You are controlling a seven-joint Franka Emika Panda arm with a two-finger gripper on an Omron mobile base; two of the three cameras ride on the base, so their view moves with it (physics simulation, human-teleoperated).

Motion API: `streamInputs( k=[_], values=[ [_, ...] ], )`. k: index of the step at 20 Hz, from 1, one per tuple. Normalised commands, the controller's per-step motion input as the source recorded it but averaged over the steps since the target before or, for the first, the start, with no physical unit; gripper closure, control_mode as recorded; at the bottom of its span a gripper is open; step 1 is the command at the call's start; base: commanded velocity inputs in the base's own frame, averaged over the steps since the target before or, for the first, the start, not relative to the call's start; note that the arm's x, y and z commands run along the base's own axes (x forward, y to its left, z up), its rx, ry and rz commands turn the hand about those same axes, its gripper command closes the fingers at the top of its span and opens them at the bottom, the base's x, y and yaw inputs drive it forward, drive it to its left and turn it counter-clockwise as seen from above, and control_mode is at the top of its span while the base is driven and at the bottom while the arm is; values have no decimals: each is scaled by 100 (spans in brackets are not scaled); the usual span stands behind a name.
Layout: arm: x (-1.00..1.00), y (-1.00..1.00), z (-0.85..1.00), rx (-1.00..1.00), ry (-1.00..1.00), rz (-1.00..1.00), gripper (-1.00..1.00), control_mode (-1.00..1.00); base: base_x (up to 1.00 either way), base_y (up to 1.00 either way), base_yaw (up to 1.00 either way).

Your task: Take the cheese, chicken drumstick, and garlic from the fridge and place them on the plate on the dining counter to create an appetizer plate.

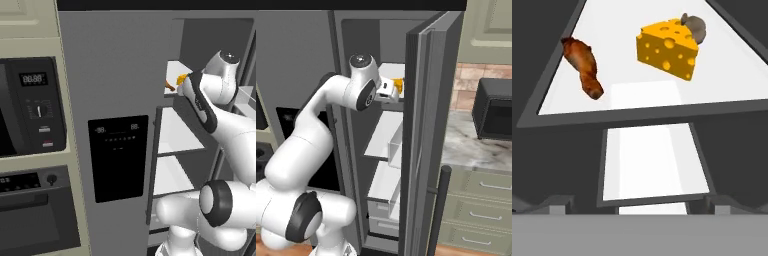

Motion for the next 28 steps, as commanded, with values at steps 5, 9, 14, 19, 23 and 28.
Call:
streamInputs(
  k=[5,9,14,19,23,28],
  values=[
    [35,-29,14,0,11,0,-100,-100,0,0,0],
    [36,-5,5,0,5,0,-100,-100,0,0,0],
    [37,-3,0,0,1,0,-100,-100,0,0,0],
    [36,-11,0,0,0,0,-100,-100,0,0,0],
    [22,-22,0,0,0,1,-100,-100,0,0,0],
    [18,-18,0,0,0,3,-100,-100,0,0,0]
  ],
)
